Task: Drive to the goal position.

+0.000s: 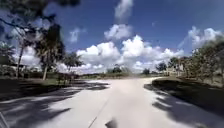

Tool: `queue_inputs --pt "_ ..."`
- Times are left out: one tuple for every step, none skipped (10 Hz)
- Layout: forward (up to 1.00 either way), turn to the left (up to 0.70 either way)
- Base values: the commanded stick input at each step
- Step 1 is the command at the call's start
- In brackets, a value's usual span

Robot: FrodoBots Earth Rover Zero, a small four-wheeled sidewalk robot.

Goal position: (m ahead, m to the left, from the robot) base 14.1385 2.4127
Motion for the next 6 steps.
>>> queue_inputs --pt "0.7 0.0" --pt "0.7 0.0" --pt "0.7 0.0" --pt "0.7 -0.1" --pt "0.7 -0.14" --pt "0.7 -0.1"
